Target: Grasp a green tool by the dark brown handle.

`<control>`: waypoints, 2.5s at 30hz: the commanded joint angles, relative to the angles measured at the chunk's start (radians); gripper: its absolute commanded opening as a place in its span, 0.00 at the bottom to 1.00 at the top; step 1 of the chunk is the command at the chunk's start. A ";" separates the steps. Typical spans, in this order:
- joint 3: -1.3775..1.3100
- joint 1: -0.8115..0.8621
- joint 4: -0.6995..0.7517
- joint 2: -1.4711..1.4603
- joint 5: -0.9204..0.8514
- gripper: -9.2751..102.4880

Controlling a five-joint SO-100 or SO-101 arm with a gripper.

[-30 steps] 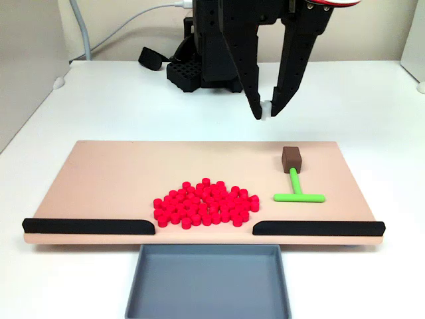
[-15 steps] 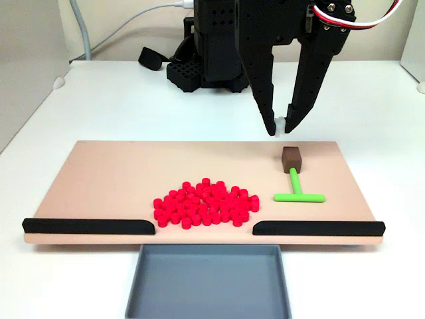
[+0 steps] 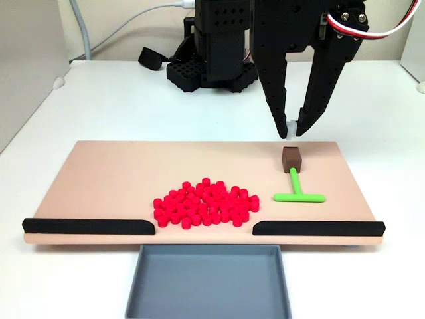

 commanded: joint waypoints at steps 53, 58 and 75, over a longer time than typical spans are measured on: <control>-0.031 0.032 -0.031 -0.071 -0.014 0.27; -0.031 0.034 -0.031 -0.072 -0.031 0.26; -0.031 0.051 -0.051 -0.072 -0.057 0.22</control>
